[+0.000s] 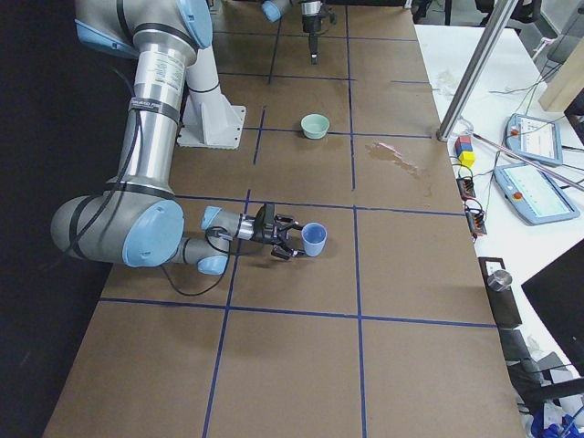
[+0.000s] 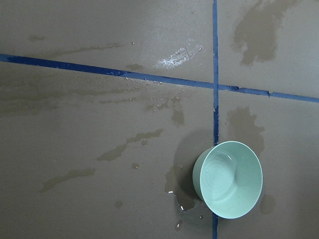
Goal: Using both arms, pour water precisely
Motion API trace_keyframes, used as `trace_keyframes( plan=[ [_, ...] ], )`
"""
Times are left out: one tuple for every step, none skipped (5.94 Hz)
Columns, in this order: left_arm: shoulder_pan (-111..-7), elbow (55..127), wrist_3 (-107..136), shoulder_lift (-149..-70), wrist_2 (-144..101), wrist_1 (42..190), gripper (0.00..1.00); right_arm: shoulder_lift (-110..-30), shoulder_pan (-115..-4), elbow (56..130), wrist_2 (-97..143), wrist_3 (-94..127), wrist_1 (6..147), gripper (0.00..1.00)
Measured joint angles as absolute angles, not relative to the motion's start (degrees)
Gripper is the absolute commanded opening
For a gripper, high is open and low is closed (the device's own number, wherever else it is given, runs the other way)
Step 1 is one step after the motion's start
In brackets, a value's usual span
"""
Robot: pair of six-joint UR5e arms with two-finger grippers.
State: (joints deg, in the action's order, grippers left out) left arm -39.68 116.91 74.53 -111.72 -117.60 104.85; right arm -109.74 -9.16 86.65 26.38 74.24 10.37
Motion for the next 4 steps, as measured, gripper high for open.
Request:
trace_keyframes(
  plan=[
    [-39.7,116.91,74.53,-111.71,-117.6,104.85,1.0,-109.4,-10.01,86.6,26.55,73.68,10.37,0.99],
    [-39.76,116.92,74.53,-111.71,-117.6,104.85,1.0,-108.55,-10.82,86.55,26.69,72.78,10.39,0.99],
    [-39.82,117.06,74.53,-111.67,-117.6,104.85,1.0,-107.58,-11.36,86.51,26.77,71.89,10.44,0.99],
    [-39.91,117.21,74.53,-111.64,-117.6,104.86,1.0,-107.12,-11.62,86.42,26.82,71.55,10.45,0.99]
  ],
)
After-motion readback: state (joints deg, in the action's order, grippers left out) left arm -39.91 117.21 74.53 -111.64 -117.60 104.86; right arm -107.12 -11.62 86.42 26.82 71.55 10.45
